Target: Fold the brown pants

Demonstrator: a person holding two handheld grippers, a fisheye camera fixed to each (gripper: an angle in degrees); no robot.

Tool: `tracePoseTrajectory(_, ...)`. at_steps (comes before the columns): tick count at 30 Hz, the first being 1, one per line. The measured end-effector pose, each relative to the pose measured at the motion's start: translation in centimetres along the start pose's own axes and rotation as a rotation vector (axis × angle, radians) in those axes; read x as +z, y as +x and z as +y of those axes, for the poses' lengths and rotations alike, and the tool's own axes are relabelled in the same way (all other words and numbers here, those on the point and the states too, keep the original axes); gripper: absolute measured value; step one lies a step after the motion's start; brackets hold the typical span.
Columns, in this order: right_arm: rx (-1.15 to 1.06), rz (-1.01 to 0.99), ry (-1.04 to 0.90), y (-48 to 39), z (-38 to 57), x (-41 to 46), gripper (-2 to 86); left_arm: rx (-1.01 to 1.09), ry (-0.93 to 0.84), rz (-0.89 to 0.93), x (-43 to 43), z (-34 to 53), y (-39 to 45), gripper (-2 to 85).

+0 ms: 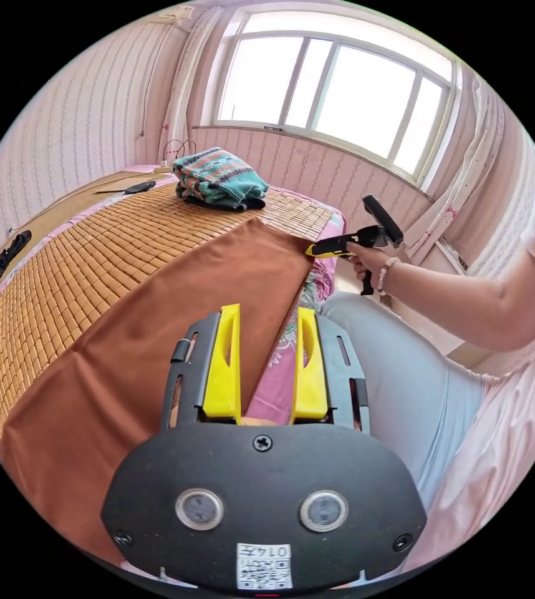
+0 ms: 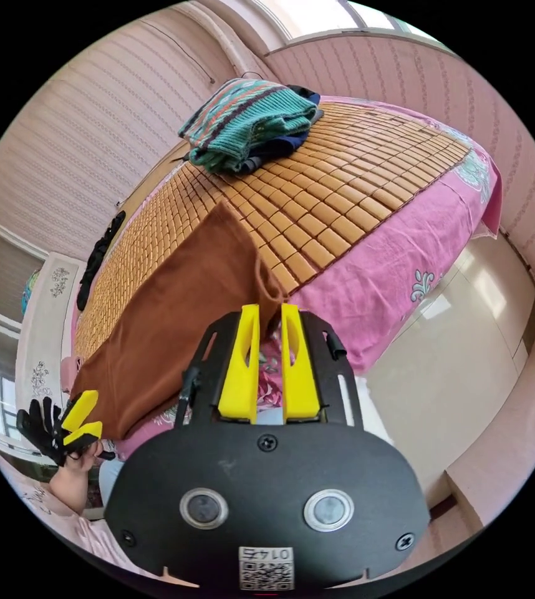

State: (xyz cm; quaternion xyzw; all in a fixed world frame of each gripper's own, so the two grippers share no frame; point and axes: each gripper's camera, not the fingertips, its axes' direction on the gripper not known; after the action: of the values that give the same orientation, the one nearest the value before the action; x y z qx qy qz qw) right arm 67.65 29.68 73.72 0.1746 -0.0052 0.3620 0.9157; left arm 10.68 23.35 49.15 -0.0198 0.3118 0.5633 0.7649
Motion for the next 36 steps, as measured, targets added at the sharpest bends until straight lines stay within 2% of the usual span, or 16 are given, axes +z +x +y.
tracePoseTrajectory(2,-0.027,-0.079,0.028,0.4,0.3,-0.8,4.1,-0.024,0.002,-0.013,0.3,-1.4,-1.4,13.5)
tracePoseTrajectory(5,-0.131,-0.316,0.069,-0.3,1.2,-2.0,3.4,-0.125,0.045,0.012,0.0,-3.6,-4.5,13.6)
tracePoseTrajectory(7,-0.283,-0.406,0.019,-3.0,2.1,-1.8,3.1,-0.201,0.077,0.051,-0.3,-4.6,-6.5,13.7)
tracePoseTrajectory(10,-0.489,-0.404,-0.055,-6.9,3.7,-1.3,3.0,-0.326,0.115,0.112,-0.5,-5.3,-9.6,14.9)
tracePoseTrajectory(14,-0.620,-0.385,-0.157,-9.6,6.0,0.6,3.4,-0.485,0.130,0.164,-0.1,-4.0,-13.2,15.9)
tracePoseTrajectory(21,-0.758,-0.386,-0.407,-12.0,9.3,3.6,7.3,-0.633,-0.009,0.116,3.3,0.0,-16.4,12.9)
tracePoseTrajectory(26,-0.796,-0.500,-0.332,-13.0,7.9,0.5,8.3,-0.612,0.027,0.010,2.4,0.3,-17.2,10.2)
tracePoseTrajectory(31,-0.809,-0.163,-0.233,-17.1,6.4,3.1,14.7,-0.618,0.029,-0.034,3.5,-1.4,-19.0,8.3)
tracePoseTrajectory(33,-0.829,-0.072,-0.277,-18.6,6.6,5.3,13.8,-0.613,-0.042,-0.057,5.2,-2.1,-20.1,5.2)
tracePoseTrajectory(36,-0.911,0.131,-0.275,-19.9,7.3,7.3,6.0,-0.580,-0.079,-0.086,6.2,-2.6,-20.9,0.3)
